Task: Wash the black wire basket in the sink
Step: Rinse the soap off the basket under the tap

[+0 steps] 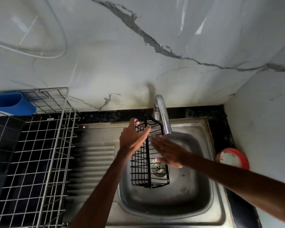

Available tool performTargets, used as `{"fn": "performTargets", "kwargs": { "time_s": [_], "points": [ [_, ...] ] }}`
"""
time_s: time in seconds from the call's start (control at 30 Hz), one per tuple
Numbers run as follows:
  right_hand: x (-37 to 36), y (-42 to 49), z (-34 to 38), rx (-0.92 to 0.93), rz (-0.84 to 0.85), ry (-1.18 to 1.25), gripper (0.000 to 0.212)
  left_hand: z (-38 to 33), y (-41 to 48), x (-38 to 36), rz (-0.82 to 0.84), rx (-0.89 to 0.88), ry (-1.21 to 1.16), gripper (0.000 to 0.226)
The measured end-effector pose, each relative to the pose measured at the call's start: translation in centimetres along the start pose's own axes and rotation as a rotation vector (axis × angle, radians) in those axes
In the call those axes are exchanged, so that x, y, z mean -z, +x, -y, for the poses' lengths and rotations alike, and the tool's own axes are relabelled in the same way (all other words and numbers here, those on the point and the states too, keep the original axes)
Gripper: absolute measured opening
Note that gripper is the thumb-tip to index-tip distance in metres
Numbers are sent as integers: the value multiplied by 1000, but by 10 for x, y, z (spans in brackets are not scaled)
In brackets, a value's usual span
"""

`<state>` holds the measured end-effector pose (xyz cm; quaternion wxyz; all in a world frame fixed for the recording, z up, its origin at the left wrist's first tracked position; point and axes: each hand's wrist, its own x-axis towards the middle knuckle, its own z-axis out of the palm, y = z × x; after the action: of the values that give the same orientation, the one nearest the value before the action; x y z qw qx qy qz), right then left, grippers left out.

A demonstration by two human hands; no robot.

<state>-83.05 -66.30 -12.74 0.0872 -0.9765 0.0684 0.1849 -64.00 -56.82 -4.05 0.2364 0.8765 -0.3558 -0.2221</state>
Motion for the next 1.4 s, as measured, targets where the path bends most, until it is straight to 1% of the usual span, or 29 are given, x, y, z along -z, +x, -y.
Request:
{"fn": "performTargets", "kwargs": {
  "time_s": [0.1, 0.17, 0.23, 0.33, 0.4, 0.43, 0.5, 0.6, 0.67, 0.7, 0.77, 0.87, 1.0, 1.13, 1.23, 1.33, 1.4],
  "points": [
    [-21, -27, 24, 84, -6, -55, 83, 0, -1, -4, 7, -55, 24, 84],
    [-27, -34, 24, 119, 26, -65, 81, 2, -2, -6, 27, -89, 31, 83],
    [-22, -30, 12, 107, 18, -84, 80, 5, -3, -8, 43, -115, 42, 78],
    [9, -9, -13, 74, -58, -84, 78, 6, -5, -8, 69, -150, 42, 77],
    [37, 3, -27, 92, 5, -83, 74, 7, -6, -8, 76, -159, 38, 75],
    [46, 9, -31, 114, 8, -82, 74, 9, -5, -7, 60, -153, 26, 74],
    [51, 17, -33, 137, -70, -109, 75, 12, -4, -6, 0, -138, -6, 77],
    [35, 20, -27, 88, -53, -124, 78, 15, -4, -4, -80, -112, -33, 82],
    [18, 15, -12, 47, -36, -87, 83, 17, -5, -7, -104, -106, -29, 84],
    [9, 10, -4, 33, -27, -72, 85, 18, -7, -9, -106, -102, -20, 84],
    [-14, -2, 12, 46, -63, -74, 86, 19, -10, -13, -96, -87, -20, 83],
    [-31, -21, 27, 39, -39, -85, 87, 19, -13, -17, -71, -70, -49, 84],
    [-20, -23, 18, 69, -58, -75, 83, 19, -15, -17, -50, -59, -78, 79],
    [9, 10, -14, 36, -68, -67, 82, 15, -13, -11, -84, -88, -81, 82],
    [28, 32, -25, 20, -37, -69, 79, 18, -12, -4, -106, -119, -89, 78],
    [29, 40, -25, -25, -144, -47, 75, 25, -11, -4, -147, -141, -65, 77],
    [17, 35, -15, -59, -157, -50, 77, 27, -12, -6, -180, -124, -81, 80]
  ]
}}
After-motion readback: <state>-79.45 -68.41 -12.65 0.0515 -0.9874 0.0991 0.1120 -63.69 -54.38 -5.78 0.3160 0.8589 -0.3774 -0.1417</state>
